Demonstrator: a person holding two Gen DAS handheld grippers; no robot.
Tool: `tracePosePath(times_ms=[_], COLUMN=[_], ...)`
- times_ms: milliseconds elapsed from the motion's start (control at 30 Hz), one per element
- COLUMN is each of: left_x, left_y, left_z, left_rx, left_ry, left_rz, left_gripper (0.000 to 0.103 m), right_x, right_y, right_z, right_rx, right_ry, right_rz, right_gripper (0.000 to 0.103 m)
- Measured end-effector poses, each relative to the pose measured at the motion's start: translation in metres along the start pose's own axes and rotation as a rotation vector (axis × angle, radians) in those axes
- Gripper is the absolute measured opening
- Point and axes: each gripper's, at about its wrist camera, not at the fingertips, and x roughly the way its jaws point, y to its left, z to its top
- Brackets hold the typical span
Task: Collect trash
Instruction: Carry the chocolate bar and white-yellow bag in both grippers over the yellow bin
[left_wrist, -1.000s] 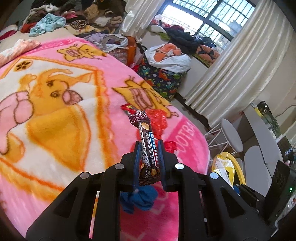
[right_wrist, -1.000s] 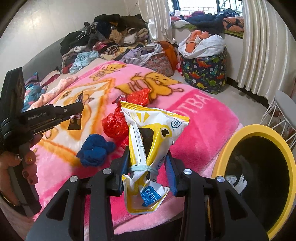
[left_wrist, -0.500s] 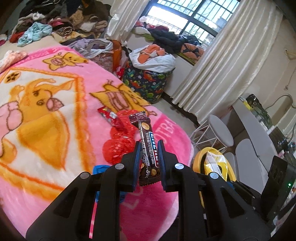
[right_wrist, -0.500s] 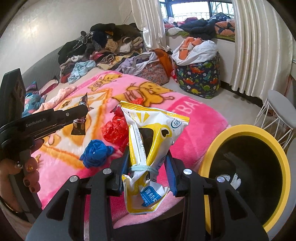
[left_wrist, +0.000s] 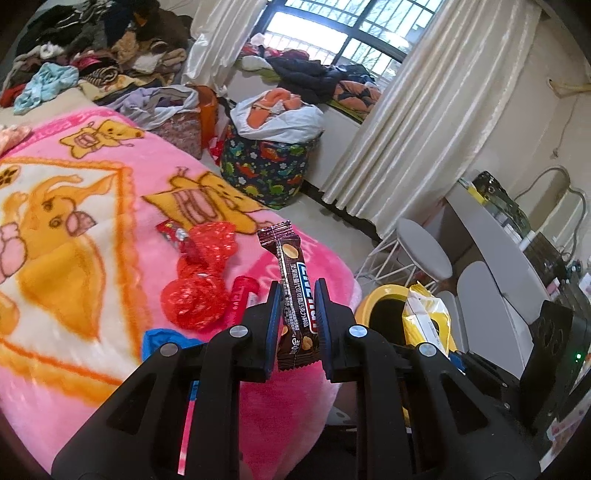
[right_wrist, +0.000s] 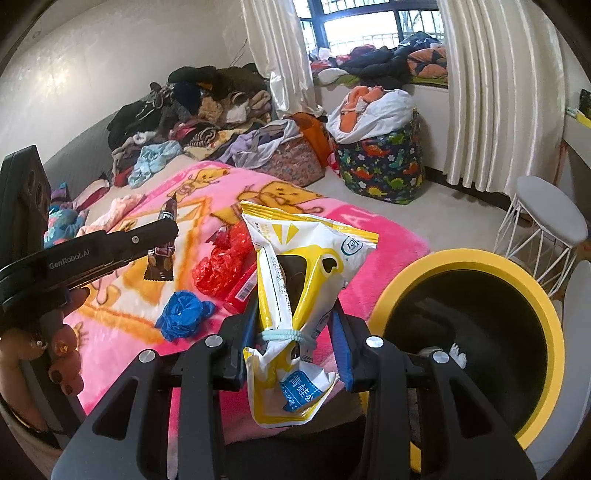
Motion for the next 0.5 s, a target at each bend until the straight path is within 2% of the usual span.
tracePosePath(times_ms=[500], left_x=[0.005], left_y=[-0.036], left_z=[-0.002], left_rx=[0.065], left_ry=[0.009], left_rz=[-0.046], left_gripper=[0.013], right_x=[-0.024], right_y=[-0.025], right_z=[-0.006], right_rx=[0.044], right_ry=[-0.045], right_rz=[-0.035], right_gripper=[0.034])
